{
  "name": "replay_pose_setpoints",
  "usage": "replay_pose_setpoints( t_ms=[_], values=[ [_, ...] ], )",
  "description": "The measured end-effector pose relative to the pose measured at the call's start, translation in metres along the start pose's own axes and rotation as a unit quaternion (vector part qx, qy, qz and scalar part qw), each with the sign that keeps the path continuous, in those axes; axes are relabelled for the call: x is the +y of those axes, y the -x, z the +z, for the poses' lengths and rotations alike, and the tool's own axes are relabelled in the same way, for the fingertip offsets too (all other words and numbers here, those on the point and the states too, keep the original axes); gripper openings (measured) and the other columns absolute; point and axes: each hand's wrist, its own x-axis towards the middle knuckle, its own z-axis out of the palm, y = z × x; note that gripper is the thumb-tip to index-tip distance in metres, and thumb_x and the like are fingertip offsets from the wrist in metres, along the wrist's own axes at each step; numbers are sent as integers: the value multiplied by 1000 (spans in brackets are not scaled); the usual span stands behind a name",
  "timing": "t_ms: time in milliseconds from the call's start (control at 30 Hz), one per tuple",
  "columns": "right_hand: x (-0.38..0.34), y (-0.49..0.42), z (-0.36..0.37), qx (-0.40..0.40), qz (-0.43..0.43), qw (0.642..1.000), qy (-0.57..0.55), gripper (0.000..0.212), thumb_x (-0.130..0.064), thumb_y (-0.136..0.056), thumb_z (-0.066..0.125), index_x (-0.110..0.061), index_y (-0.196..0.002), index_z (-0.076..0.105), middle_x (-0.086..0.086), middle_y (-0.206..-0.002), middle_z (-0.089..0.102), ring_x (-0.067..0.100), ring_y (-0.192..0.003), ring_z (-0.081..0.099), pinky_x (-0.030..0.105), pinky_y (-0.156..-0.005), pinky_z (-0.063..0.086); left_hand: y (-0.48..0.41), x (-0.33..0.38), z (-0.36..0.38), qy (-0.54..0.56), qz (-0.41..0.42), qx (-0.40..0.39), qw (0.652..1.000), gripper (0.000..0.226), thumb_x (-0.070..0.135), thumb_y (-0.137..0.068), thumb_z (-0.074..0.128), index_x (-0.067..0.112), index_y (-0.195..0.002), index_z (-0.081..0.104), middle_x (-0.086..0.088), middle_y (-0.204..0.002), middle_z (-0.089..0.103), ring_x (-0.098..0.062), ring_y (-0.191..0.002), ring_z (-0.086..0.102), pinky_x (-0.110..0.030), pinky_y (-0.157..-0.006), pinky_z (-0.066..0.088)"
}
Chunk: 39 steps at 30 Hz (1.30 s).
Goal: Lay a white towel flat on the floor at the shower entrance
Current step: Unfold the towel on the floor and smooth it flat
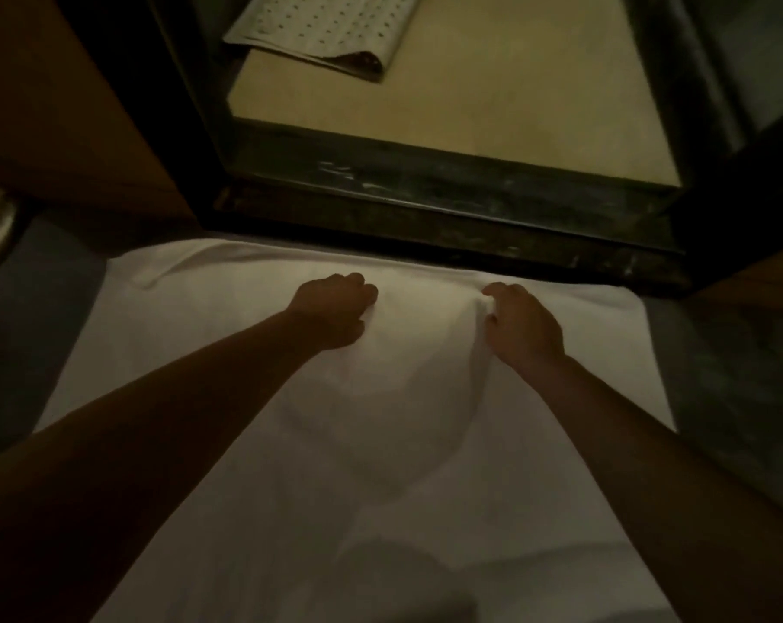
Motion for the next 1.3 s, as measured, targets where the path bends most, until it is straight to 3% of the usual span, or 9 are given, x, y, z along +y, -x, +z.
replay_pose_setpoints(
  t_ms=[100, 200, 333, 400, 467, 667, 800, 1033, 1300],
  values=[
    [50, 1, -12, -19, 35, 999, 30, 34, -14, -91, 49, -18, -125, 51, 10, -120, 53, 28, -107, 53, 37, -80, 46, -20, 37, -3, 6, 8, 6, 1000, 42, 26, -90, 54, 16, -129, 45, -8, -124, 50, -25, -106, 52, -39, -85, 50],
    [89, 2, -20, 16, 62, 997, 39, 30, -13, -92, 47, -17, -121, 54, 11, -116, 54, 29, -101, 54, 35, -73, 45, -36, 75, -2, 8, 27, 11, 1000, 41, 27, -89, 54, 18, -129, 46, -6, -124, 51, -24, -106, 53, -40, -85, 50],
    [137, -1, -28, 5, 131, 991, 39, 35, -13, -94, 45, -14, -129, 49, 15, -128, 51, 33, -115, 50, 42, -95, 44, -55, 124, 5, 9, 57, 19, 998, 44, 29, -89, 55, 21, -131, 45, -4, -128, 51, -23, -108, 52, -36, -82, 50],
    [157, -2, -30, -42, 112, 989, 88, 34, -17, -97, 40, -12, -130, 46, 16, -131, 48, 33, -119, 47, 43, -99, 41, -65, 146, 8, 5, 65, 27, 998, 49, 35, -89, 56, 23, -135, 42, -4, -135, 46, -23, -114, 49, -37, -84, 49],
    [167, -1, -32, -51, 79, 989, 118, 33, -21, -97, 39, -14, -129, 45, 15, -130, 46, 33, -116, 48, 42, -93, 42, -73, 166, 12, -7, 67, 20, 997, 59, 45, -87, 58, 26, -139, 37, -4, -142, 39, -25, -121, 43, -41, -90, 47],
    [175, -5, -32, -26, 65, 995, 68, 34, -11, -91, 49, -13, -125, 49, 16, -121, 53, 33, -106, 55, 39, -86, 46, -83, 195, 22, -46, 73, 8, 996, 88, 63, -74, 63, 27, -146, 26, -7, -150, 30, -28, -134, 29, -43, -99, 40],
    [181, -6, -29, -11, 37, 997, 67, 34, -3, -88, 51, -9, -122, 52, 18, -118, 54, 35, -105, 55, 36, -84, 46, -86, 196, 25, -53, 65, -5, 996, 92, 65, -73, 63, 28, -147, 22, -7, -151, 27, -28, -135, 28, -43, -99, 41],
    [215, -1, -30, 5, 33, 996, 85, 27, -11, -85, 57, -13, -112, 54, 14, -104, 56, 31, -93, 57, 31, -69, 42, -92, 222, 30, -49, 77, 6, 996, 91, 63, -74, 63, 30, -147, 20, -7, -153, 24, -29, -135, 27, -44, -99, 40],
    [238, 10, -37, 20, 58, 993, 103, 34, -8, -85, 56, -15, -118, 52, 16, -112, 53, 35, -101, 54, 44, -79, 51, -88, 258, 31, -47, 79, 5, 996, 82, 51, -82, 61, 25, -148, 19, -13, -153, 19, -32, -135, 26, -44, -102, 36]
  ],
)
